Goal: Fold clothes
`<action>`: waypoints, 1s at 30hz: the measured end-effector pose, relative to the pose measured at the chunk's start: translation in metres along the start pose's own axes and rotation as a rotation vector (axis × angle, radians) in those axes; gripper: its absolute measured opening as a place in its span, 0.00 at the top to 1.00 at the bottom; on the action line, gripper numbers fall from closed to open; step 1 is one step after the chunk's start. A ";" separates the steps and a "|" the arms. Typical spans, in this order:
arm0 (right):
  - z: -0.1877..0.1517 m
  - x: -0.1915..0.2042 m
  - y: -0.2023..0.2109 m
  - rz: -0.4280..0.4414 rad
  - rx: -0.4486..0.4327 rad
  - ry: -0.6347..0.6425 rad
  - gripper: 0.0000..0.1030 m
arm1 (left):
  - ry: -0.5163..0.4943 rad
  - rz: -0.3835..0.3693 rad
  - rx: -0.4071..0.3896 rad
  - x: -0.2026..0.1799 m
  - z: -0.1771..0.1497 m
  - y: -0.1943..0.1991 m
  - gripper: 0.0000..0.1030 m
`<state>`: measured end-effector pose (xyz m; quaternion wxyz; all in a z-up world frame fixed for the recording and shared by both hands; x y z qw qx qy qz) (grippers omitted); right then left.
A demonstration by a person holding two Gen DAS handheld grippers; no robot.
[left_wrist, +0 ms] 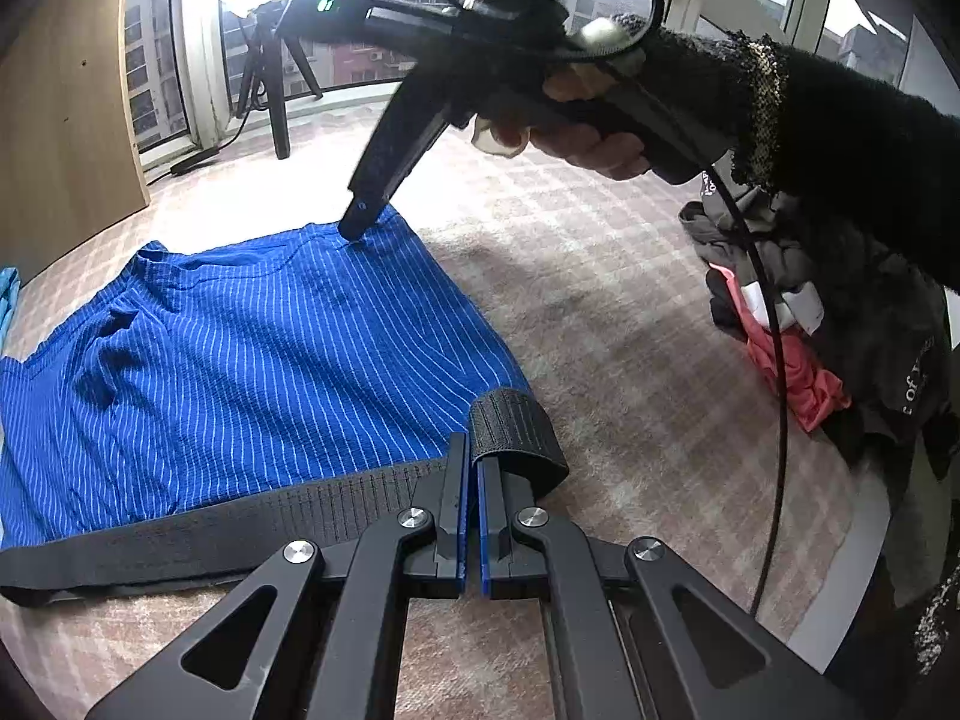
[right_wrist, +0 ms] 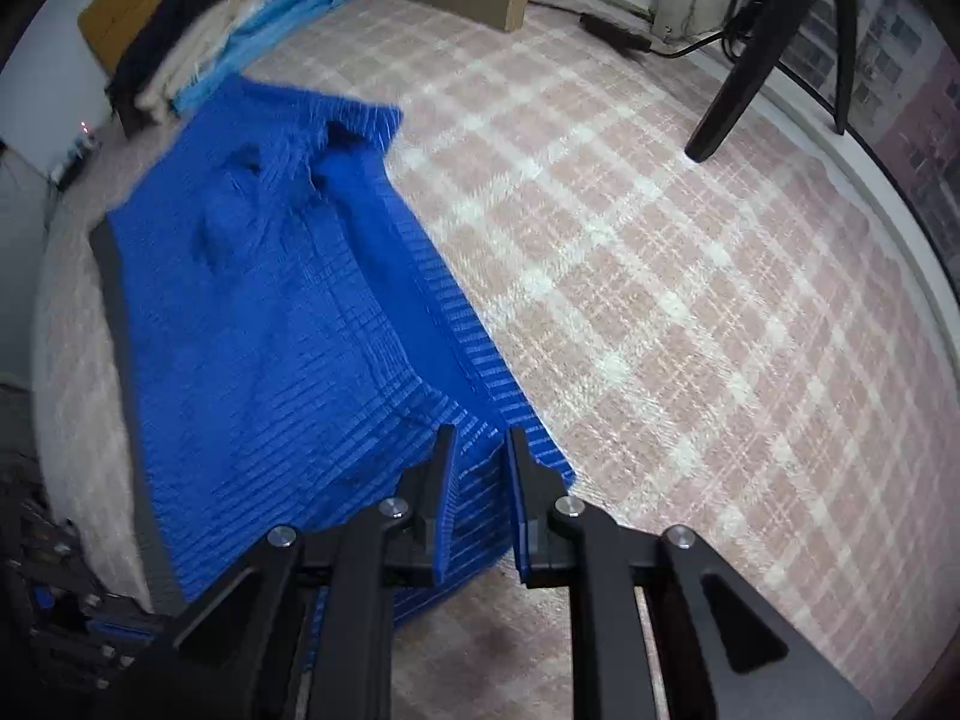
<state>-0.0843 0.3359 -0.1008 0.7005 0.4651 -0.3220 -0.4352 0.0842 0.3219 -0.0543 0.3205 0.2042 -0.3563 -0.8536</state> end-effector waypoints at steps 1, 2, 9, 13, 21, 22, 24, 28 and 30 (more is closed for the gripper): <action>-0.001 0.001 -0.002 -0.010 0.003 0.011 0.83 | 0.000 0.001 0.003 0.000 0.000 0.000 0.99; 0.000 0.002 -0.002 -0.007 -0.001 0.011 0.82 | 0.000 0.002 0.005 0.001 -0.001 -0.001 0.99; -0.002 0.006 0.005 -0.045 -0.035 0.060 0.94 | -0.010 0.026 0.014 0.001 0.000 -0.001 0.99; 0.001 -0.010 0.031 -0.047 -0.123 -0.001 0.94 | -0.019 0.046 0.010 0.000 0.003 0.002 0.99; -0.026 -0.046 0.043 -0.014 -0.147 -0.163 0.95 | -0.049 0.023 0.007 -0.018 0.007 -0.005 0.99; -0.030 -0.047 0.043 -0.007 -0.145 -0.173 0.95 | -0.063 0.029 0.008 -0.022 0.007 -0.006 0.99; -0.034 -0.050 0.056 0.090 -0.193 -0.258 0.95 | -0.108 0.064 -0.006 -0.027 0.008 -0.003 0.98; -0.040 -0.059 0.046 0.021 -0.152 -0.260 0.95 | -0.109 -0.012 0.036 -0.040 0.001 -0.007 0.92; -0.045 -0.058 0.035 -0.044 -0.098 -0.209 0.95 | -0.128 -0.030 0.057 -0.047 -0.006 -0.009 0.91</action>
Point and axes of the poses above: each gripper's, at about its wrist camera, not at the fingertips, and y roughly against the way its jaws point, x to its left, z to its top, the point moved 9 cm from there along -y, roughly the way its jaws point, and after that the axes turned 6 degrees about -x, right-handed, at the moved point
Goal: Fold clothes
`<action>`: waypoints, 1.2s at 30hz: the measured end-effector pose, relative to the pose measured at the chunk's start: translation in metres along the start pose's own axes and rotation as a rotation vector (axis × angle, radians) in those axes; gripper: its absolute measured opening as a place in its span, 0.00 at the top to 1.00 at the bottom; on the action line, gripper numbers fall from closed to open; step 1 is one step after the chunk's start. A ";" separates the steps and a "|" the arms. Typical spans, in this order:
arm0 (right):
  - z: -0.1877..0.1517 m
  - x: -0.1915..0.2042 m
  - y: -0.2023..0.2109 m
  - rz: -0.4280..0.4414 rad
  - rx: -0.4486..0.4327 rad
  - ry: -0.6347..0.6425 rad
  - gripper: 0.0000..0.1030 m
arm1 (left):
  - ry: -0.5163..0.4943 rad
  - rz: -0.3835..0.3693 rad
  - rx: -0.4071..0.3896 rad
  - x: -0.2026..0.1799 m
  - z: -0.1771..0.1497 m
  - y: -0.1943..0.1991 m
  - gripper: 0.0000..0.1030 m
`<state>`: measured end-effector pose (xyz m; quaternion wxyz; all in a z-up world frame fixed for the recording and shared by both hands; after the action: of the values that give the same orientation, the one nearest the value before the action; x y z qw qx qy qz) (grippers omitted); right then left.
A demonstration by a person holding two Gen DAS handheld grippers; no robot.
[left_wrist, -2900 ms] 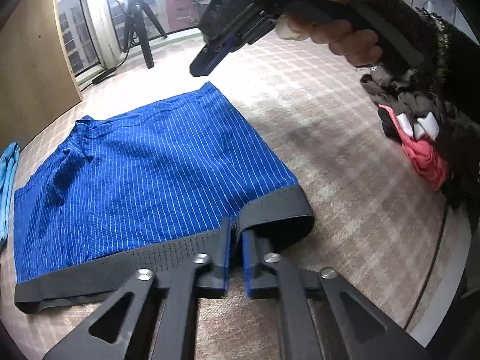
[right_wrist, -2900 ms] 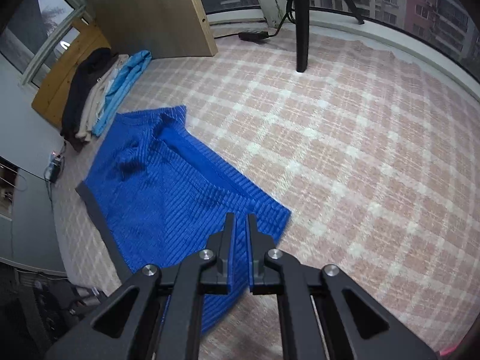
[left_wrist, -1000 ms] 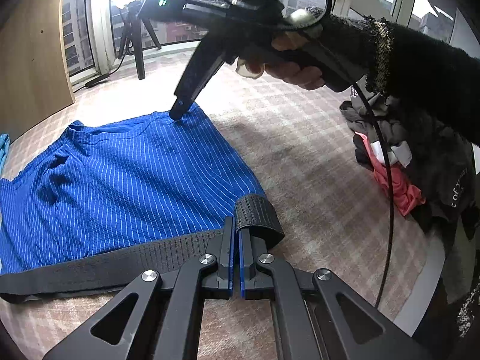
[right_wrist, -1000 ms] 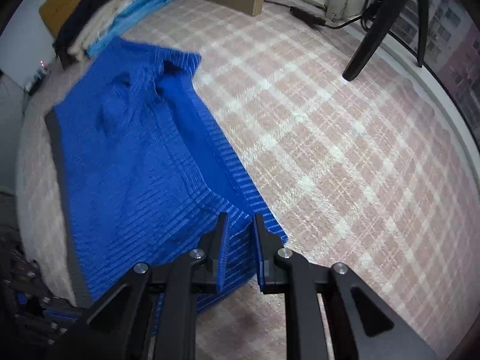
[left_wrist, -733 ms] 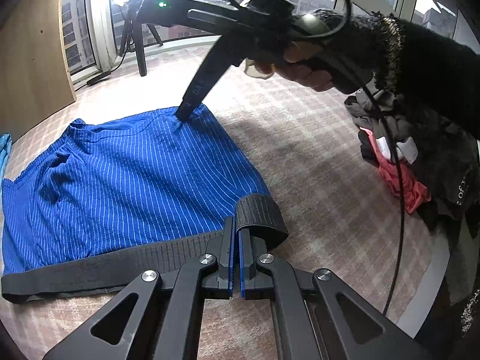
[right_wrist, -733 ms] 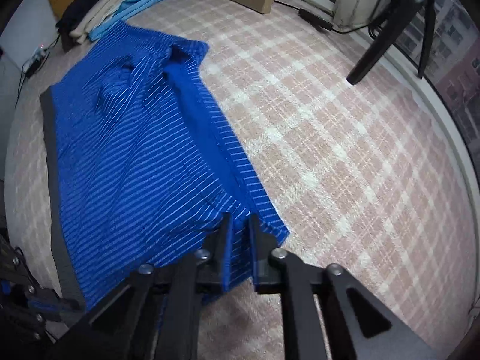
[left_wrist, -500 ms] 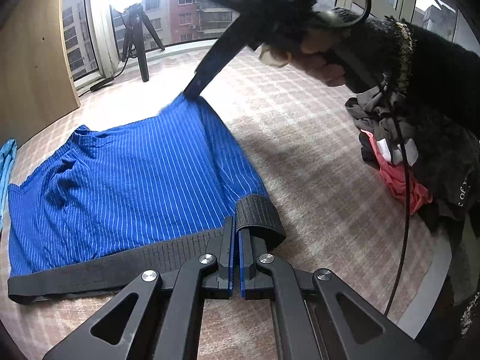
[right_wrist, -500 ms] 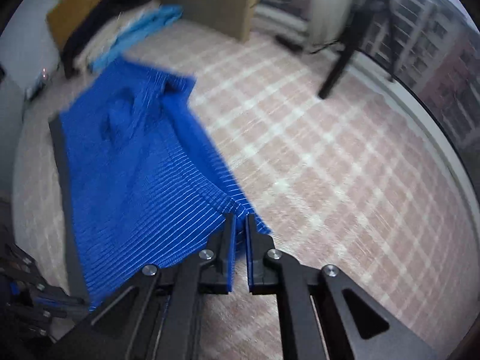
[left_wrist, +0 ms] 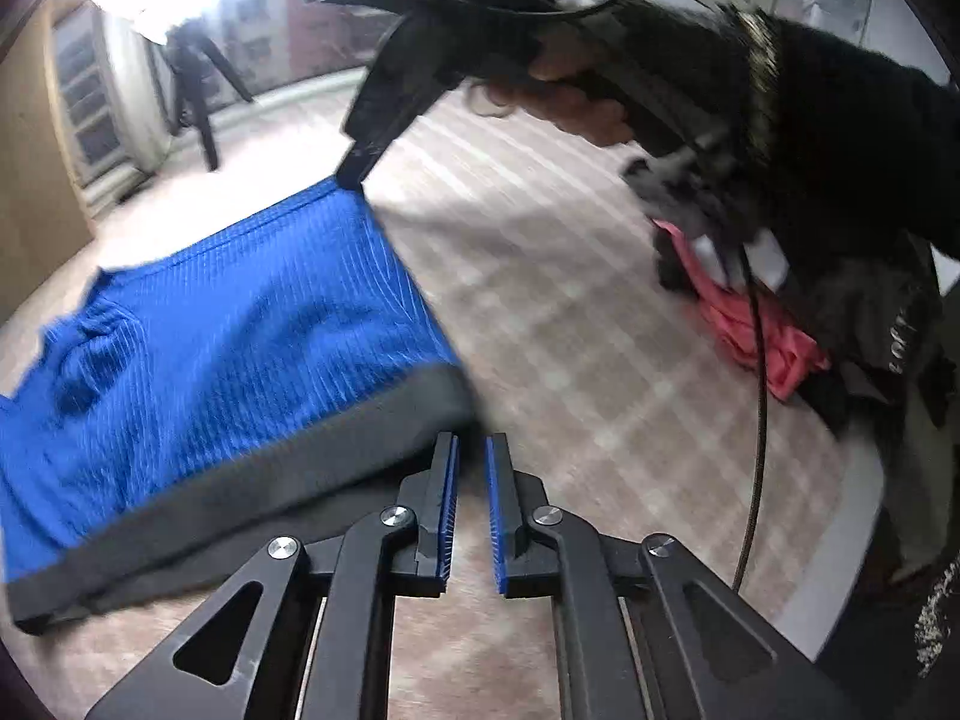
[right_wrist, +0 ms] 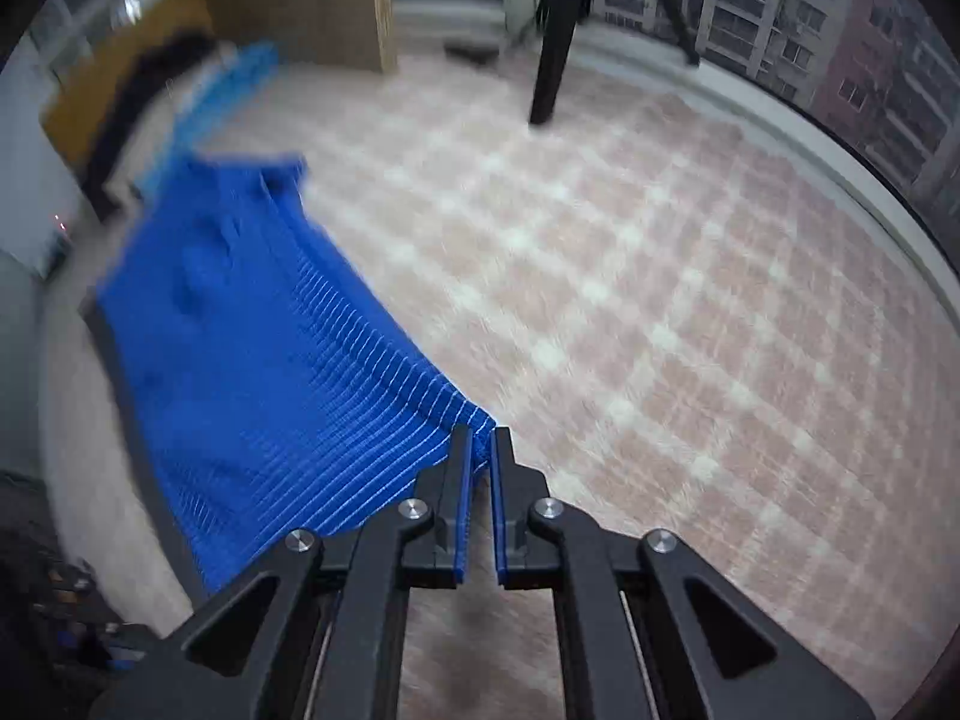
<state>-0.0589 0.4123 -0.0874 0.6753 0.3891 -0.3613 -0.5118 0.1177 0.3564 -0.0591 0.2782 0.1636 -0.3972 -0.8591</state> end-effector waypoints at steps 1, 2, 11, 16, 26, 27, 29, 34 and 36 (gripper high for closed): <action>-0.002 0.002 -0.002 -0.002 0.009 0.011 0.94 | -0.010 -0.009 0.010 -0.004 -0.003 -0.001 0.91; -0.005 0.005 -0.005 -0.004 0.017 0.023 0.94 | -0.019 -0.016 0.017 -0.007 -0.005 -0.002 0.91; -0.003 -0.014 0.017 0.057 -0.037 -0.153 0.90 | 0.079 0.053 -0.044 0.017 0.011 0.016 0.71; -0.011 -0.020 0.022 0.123 -0.023 -0.316 0.73 | 0.043 0.063 -0.026 0.007 0.014 -0.002 0.57; -0.024 0.008 0.000 0.036 0.018 -0.260 0.91 | 0.062 0.037 -0.007 0.004 0.015 -0.015 0.94; -0.024 0.011 0.001 0.045 0.012 -0.252 0.98 | 0.063 0.026 -0.010 0.003 0.016 -0.014 0.94; -0.024 0.005 0.006 -0.003 -0.020 -0.262 0.98 | 0.045 0.032 0.006 0.001 0.014 -0.017 0.92; -0.028 -0.015 0.020 -0.046 -0.051 -0.338 0.99 | 0.102 0.041 0.018 0.015 0.005 -0.001 0.88; -0.032 -0.019 0.027 -0.056 -0.036 -0.359 0.99 | 0.135 0.085 -0.016 0.034 0.001 0.025 0.86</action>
<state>-0.0230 0.4406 -0.0786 0.5921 0.2893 -0.4560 -0.5981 0.0988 0.3226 -0.0415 0.3420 0.2019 -0.3772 -0.8367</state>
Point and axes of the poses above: each gripper's, at about its wrist camera, not at the fingertips, and y roughly against the way its jaws point, x to its left, z to its top, the point moved 9 cm from there along -y, roughly the way its jaws point, and after that the axes turned 6 degrees about -x, right-handed, at the moved point
